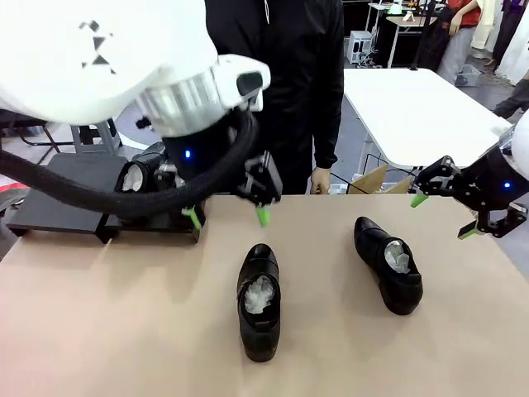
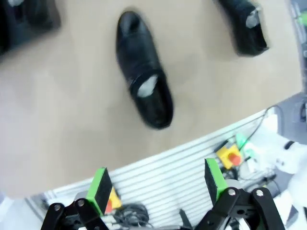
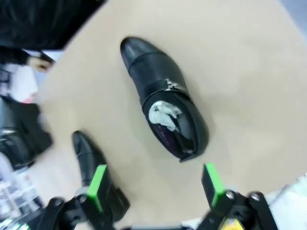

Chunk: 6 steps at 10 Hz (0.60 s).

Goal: Organize the shoes by placing them on the stand.
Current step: Place the Shoe from the middle of the table onto the Shoes Stand.

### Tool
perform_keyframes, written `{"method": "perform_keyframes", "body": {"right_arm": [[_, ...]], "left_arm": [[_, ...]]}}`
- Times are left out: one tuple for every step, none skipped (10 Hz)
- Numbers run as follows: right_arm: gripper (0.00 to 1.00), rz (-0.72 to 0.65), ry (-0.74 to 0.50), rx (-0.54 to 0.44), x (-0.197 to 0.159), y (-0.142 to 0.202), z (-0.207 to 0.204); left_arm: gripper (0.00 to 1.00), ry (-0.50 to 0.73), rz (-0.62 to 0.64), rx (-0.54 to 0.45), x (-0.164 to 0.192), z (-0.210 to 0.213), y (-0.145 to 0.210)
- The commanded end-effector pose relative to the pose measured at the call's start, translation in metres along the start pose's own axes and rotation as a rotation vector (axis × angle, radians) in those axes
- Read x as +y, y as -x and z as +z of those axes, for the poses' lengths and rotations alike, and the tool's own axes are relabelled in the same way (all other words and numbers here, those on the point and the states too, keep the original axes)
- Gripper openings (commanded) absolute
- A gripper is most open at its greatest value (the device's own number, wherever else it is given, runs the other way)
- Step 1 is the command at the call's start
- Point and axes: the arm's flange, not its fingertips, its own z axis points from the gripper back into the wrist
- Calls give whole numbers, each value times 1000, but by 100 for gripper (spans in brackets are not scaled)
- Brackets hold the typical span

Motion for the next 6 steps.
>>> {"method": "perform_keyframes", "body": {"right_arm": [[100,40,-12,-15,7,9,10],[100,40,-12,-15,7,9,10],[100,40,-12,-15,7,9,10],[100,40,-12,-15,7,9,10],[100,40,-12,-15,7,9,10],[100,40,-12,-15,7,9,10]], "left_arm": [[100,-45,33,48,9,-11,4],[100,0,0,0,0,0,0],[100,-39,-7,53,-8,-12,-4],[100,-53,29,110,-27,-43,-7],[100,-86,91,131,-51,-83,-9],[100,-117,163,77,-63,-108,-9]]}}
